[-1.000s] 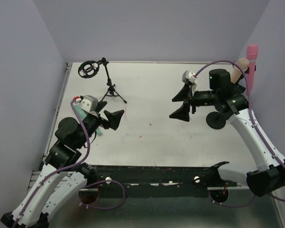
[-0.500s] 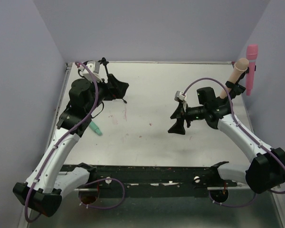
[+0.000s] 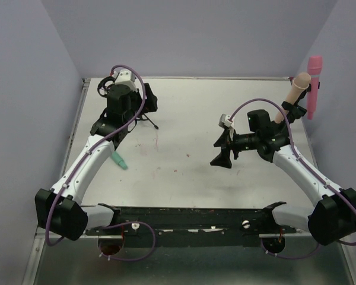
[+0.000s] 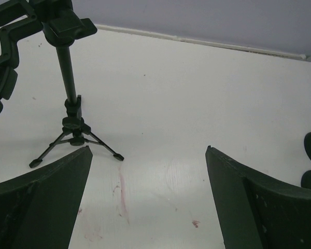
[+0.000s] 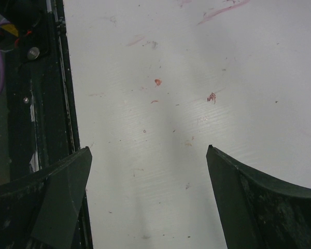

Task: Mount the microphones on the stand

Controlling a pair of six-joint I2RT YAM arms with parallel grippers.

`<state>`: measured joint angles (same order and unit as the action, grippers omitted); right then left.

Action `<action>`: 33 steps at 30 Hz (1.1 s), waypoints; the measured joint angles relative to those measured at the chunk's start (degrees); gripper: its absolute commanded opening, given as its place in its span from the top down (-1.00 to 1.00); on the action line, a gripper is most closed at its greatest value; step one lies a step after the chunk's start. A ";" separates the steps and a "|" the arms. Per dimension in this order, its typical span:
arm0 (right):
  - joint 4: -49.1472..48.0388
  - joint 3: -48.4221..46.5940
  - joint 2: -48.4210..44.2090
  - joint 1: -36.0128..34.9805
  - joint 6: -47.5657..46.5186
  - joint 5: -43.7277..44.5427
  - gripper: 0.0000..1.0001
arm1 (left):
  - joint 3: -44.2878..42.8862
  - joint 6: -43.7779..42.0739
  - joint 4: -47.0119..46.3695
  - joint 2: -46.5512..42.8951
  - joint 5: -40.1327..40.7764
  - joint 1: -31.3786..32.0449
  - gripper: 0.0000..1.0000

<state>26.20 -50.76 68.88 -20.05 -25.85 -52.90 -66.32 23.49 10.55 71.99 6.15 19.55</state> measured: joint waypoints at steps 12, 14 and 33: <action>-0.09 0.42 0.00 -0.02 -0.98 0.04 -0.99 | -0.09 -8.26 -12.24 11.52 6.29 -2.36 -0.82; -0.07 0.44 0.00 -0.02 -1.18 0.04 -0.99 | -0.13 -9.25 -14.29 13.03 7.19 -2.36 -0.78; 0.00 0.48 0.92 -0.02 -2.29 0.04 -0.99 | 0.50 -18.58 -24.72 19.65 12.35 -2.27 -0.72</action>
<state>26.20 -50.28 69.80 -20.08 -28.14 -52.86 -65.82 4.91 -14.17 91.64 18.50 17.28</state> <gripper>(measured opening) 0.995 0.855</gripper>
